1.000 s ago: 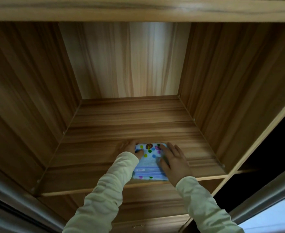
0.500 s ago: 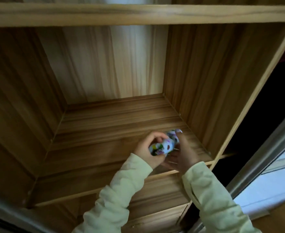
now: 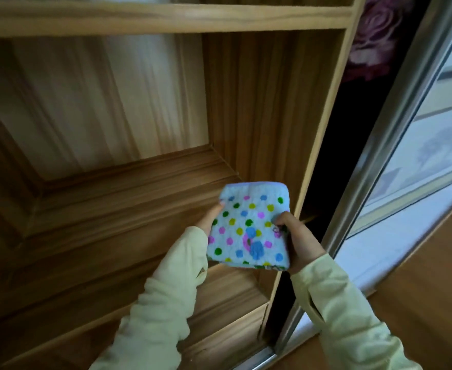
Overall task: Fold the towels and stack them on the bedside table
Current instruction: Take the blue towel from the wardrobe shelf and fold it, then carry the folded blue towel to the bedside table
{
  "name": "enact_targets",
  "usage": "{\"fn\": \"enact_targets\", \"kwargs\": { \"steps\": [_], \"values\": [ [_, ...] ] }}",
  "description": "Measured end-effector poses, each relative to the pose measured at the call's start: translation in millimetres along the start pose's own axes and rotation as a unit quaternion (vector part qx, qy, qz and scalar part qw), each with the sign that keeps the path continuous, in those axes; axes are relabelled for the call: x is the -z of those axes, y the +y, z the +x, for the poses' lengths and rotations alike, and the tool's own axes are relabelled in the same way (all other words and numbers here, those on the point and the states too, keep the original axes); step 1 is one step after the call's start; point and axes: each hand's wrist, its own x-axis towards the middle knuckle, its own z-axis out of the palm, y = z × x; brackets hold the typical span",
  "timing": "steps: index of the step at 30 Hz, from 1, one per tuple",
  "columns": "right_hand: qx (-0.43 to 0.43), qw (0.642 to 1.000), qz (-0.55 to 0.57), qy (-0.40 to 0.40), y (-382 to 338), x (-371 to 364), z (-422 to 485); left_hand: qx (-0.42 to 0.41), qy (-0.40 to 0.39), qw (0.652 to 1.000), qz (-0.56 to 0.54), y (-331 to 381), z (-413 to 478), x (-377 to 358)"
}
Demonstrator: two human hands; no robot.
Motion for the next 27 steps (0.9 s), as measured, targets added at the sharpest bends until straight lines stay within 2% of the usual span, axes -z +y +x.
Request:
{"fn": "enact_targets", "kwargs": {
  "steps": [2, 6, 11, 14, 21, 27],
  "values": [
    [0.013, 1.000, -0.005, -0.004, -6.9, 10.0, -11.2, 0.000, -0.023, 1.000, 0.002, -6.5, 2.9, -14.8],
    [0.077, 0.993, -0.058, 0.065, -18.0, 45.2, -36.0, -0.006, -0.033, 0.998, 0.044, -20.6, 1.3, -58.0],
    [0.077, 0.989, -0.086, 0.095, -31.8, 97.7, -78.9, -0.062, -0.044, 0.990, 0.115, -38.4, -6.5, -113.1],
    [0.078, 0.986, -0.094, 0.116, -43.0, 127.7, -101.6, -0.062, -0.072, 0.991, 0.097, -54.0, -8.1, -145.9],
    [0.103, 0.975, -0.061, 0.186, -67.9, 200.8, -144.1, -0.068, -0.154, 0.981, 0.101, -85.0, -28.3, -232.5],
    [0.116, 0.969, -0.018, 0.216, -87.7, 257.0, -184.0, -0.090, -0.230, 0.944, 0.217, -100.7, -22.0, -306.0]
  ]
}}
